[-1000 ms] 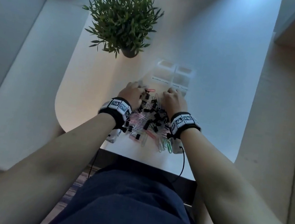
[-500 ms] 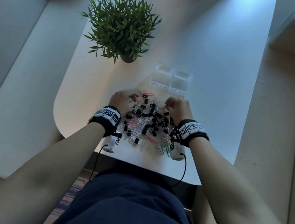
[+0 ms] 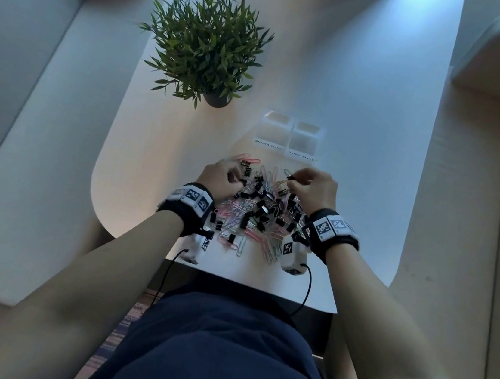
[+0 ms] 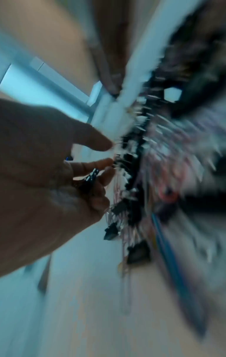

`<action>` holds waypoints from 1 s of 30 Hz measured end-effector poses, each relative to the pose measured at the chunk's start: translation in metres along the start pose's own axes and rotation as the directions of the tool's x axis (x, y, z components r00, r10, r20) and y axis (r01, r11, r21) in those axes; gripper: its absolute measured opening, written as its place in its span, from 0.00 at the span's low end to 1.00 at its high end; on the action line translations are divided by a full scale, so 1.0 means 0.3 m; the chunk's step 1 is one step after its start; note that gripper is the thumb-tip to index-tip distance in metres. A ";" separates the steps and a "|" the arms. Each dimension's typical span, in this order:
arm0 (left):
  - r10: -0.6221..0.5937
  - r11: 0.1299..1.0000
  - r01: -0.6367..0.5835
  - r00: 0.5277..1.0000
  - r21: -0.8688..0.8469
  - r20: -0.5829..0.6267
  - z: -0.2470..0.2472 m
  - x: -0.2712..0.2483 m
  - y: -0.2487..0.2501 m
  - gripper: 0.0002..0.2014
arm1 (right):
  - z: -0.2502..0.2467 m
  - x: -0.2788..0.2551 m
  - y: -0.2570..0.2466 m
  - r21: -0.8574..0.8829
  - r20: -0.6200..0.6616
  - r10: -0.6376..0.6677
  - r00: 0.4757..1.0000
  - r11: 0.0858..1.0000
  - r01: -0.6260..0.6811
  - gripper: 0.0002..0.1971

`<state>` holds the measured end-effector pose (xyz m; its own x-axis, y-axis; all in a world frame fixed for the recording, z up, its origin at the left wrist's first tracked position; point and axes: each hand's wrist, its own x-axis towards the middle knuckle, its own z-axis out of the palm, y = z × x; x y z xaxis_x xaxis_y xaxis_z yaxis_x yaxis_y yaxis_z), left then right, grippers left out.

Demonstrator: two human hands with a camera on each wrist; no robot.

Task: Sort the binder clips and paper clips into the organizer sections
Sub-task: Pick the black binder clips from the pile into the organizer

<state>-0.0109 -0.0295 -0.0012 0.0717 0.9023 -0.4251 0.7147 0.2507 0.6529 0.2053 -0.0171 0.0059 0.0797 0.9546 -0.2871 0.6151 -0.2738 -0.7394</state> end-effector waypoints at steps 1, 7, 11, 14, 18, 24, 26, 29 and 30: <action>0.060 0.993 -0.063 0.998 0.099 0.034 0.014 -0.004 -0.009 0.06 | -0.002 -0.005 -0.002 -0.010 -0.015 -0.020 1.000 1.000 0.020 0.06; 0.263 0.937 -0.252 0.965 0.241 -0.016 0.053 -0.011 -0.040 0.08 | -0.016 -0.043 -0.005 -0.131 -0.027 -0.178 0.984 0.976 0.173 0.04; 0.199 0.975 -0.191 0.978 0.116 -0.068 0.046 -0.023 -0.044 0.04 | -0.021 -0.062 -0.012 -0.067 -0.071 -0.163 0.984 0.985 0.159 0.04; 0.096 0.995 -0.096 0.991 0.002 -0.094 0.020 -0.031 -0.043 0.05 | -0.017 -0.059 -0.019 0.091 -0.095 -0.023 0.995 0.995 0.032 0.06; -0.006 0.962 -0.046 0.983 -0.271 -0.186 -0.027 -0.039 -0.019 0.09 | -0.010 -0.043 -0.054 0.248 -0.085 0.051 0.995 0.968 -0.028 0.08; -0.256 0.544 0.101 0.965 -0.833 -0.050 -0.078 0.032 0.048 0.15 | 0.008 0.109 -0.183 0.279 -0.153 0.044 0.987 0.960 0.000 0.11; -0.327 0.424 0.119 0.944 -0.898 -0.029 -0.099 0.077 0.101 0.15 | 0.023 0.173 -0.226 0.239 -0.178 0.043 0.983 0.971 0.001 0.10; -0.371 0.274 0.144 0.928 -0.951 0.034 -0.127 0.142 0.189 0.15 | 0.050 0.238 -0.257 0.174 -0.154 0.036 0.987 0.985 -0.009 0.09; -0.365 0.240 0.158 0.929 -0.958 0.061 -0.132 0.161 0.210 0.15 | 0.058 0.246 -0.262 0.134 -0.125 0.029 0.992 0.991 -0.012 0.09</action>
<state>0.0102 0.0438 0.0442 -0.1515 0.7252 -0.6717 -0.4838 0.5382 0.6902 0.1491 0.0727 0.0323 0.1946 0.9535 -0.2300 0.5033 -0.2983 -0.8110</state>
